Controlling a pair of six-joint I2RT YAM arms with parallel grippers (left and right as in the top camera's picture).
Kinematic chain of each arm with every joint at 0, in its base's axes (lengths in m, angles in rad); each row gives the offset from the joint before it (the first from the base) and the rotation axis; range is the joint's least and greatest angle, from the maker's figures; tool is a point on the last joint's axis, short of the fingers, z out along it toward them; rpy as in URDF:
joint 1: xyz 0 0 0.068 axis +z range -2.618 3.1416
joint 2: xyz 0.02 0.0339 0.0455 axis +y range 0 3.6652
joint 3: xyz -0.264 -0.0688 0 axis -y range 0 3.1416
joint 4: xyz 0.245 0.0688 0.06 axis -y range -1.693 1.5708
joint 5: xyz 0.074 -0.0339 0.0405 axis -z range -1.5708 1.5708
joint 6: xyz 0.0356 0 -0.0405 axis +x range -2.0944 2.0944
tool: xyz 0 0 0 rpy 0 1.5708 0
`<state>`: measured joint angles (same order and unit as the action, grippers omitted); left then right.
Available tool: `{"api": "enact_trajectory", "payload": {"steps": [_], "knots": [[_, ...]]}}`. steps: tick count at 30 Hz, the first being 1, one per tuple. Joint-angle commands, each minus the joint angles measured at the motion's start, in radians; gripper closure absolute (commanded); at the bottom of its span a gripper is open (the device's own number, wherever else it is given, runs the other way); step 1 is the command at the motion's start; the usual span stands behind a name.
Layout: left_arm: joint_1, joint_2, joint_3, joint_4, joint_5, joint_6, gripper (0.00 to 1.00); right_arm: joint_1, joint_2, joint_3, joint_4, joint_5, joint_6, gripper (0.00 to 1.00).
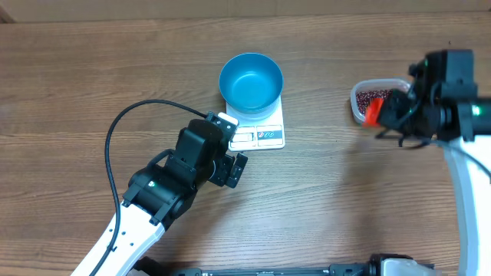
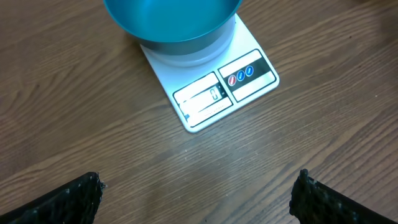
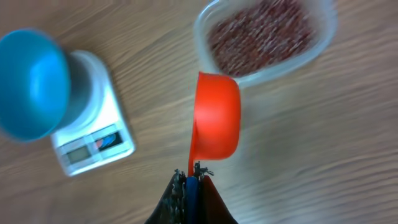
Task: Scoop item into bowl and weigh 150g on scale
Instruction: 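Move the held red cup with the right gripper over the bean tub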
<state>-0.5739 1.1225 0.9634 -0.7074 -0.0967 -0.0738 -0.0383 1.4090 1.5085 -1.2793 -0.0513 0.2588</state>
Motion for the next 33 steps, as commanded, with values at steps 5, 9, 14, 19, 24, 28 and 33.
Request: {"api": "enact_trajectory", "payload": {"steps": [5, 9, 14, 19, 24, 28, 33], "knots": [[0.004, 0.002, 0.000, 0.004, 0.012, 0.018, 0.00, 0.004, 0.107, 0.053, 0.067, 0.254, -0.178, 0.96], [0.004, 0.002, 0.000, 0.004, 0.012, 0.018, 0.00, 0.004, 0.130, 0.053, 0.138, 0.294, -0.277, 0.96], [0.004, 0.002, 0.000, 0.004, 0.012, 0.018, 0.00, 0.004, 0.150, 0.052, 0.202, 0.298, -0.415, 0.96], [0.004, 0.002, 0.000, 0.004, 0.012, 0.018, 0.00, 0.003, 0.175, 0.050, 0.202, 0.298, -0.516, 0.96], [0.004, 0.002, 0.000, 0.004, 0.012, 0.018, 0.00, 0.003, 0.213, 0.050, 0.204, 0.298, -0.538, 0.96], [0.004, 0.002, 0.000, 0.005, 0.012, 0.018, 0.00, 0.003, 0.260, 0.050, 0.206, 0.299, -0.572, 0.96], [0.004, 0.002, 0.000, 0.004, 0.012, 0.018, 0.00, 0.003, 0.324, 0.050, 0.204, 0.333, -0.575, 0.96]]}}
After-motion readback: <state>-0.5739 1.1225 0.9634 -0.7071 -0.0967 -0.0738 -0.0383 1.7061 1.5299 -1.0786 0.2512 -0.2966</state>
